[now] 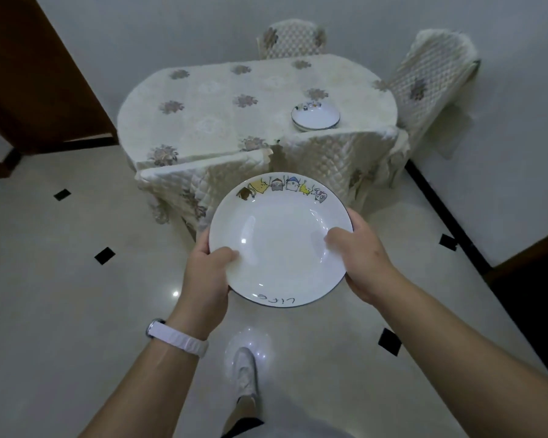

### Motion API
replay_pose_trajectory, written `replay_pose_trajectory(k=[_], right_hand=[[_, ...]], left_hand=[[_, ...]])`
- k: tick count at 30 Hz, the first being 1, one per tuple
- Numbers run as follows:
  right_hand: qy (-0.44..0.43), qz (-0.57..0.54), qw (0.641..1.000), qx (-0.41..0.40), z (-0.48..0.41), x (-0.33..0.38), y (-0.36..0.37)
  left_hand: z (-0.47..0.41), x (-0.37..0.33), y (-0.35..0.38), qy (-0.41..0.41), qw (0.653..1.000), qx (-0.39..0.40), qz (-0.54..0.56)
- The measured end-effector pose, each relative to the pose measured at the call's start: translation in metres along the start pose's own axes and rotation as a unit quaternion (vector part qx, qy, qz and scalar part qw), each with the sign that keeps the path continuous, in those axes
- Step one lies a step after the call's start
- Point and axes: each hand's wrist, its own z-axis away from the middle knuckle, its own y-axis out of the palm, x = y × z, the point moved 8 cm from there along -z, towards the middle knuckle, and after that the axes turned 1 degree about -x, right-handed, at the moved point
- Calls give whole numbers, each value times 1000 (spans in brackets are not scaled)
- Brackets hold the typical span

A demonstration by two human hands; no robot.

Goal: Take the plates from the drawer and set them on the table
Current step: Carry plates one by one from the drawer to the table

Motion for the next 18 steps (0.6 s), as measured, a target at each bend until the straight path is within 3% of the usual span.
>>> replay_pose_trajectory(k=[11, 18], right_hand=[[3, 32, 998, -46, -142, 21, 122], [1, 32, 998, -60, -198, 33, 150]], left_hand=[[-175, -72, -60, -8, 999, 35, 1], [-244, -94, -64, -14, 998, 57, 10]])
